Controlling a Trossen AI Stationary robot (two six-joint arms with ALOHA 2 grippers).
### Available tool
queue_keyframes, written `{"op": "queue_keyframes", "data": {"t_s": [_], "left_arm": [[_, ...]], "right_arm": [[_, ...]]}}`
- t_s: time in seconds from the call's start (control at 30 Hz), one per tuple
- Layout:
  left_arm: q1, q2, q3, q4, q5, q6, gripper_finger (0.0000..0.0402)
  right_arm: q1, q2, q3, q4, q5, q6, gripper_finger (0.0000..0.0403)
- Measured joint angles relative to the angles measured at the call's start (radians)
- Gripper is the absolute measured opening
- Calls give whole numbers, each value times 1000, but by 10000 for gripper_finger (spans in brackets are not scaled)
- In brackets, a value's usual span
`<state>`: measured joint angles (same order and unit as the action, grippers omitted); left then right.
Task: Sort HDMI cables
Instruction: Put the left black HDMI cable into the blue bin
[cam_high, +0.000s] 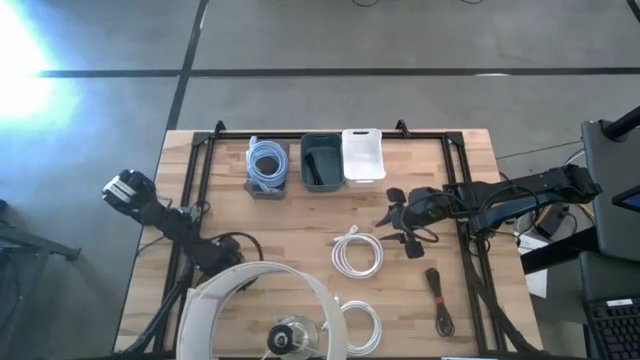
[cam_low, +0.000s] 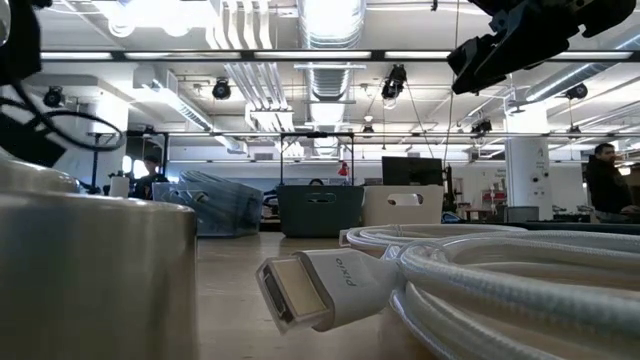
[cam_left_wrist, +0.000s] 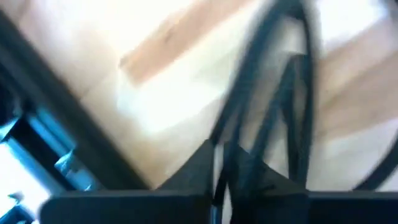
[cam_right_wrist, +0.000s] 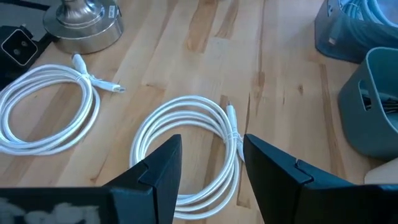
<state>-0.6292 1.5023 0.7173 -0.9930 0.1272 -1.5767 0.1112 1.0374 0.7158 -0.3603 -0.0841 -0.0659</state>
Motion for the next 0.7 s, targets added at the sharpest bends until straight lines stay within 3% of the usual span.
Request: {"op": "queue_keyframes", "data": {"t_s": [0.1,0.43,0.57,0.7], "left_arm": [[-1,-10,34,-14,-120,-71,10],[57,-106,180,-24,-645,-98,7],[119,-136,223,3,-769,-30,14],[223,-139,239,97,-804,154,18]], "right_arm": [[0,0,0,1,0,17,172],[0,0,0,0,0,93,167],[0,0,-1,1,0,100,162],[0,0,-2,1,0,100,159]]}}
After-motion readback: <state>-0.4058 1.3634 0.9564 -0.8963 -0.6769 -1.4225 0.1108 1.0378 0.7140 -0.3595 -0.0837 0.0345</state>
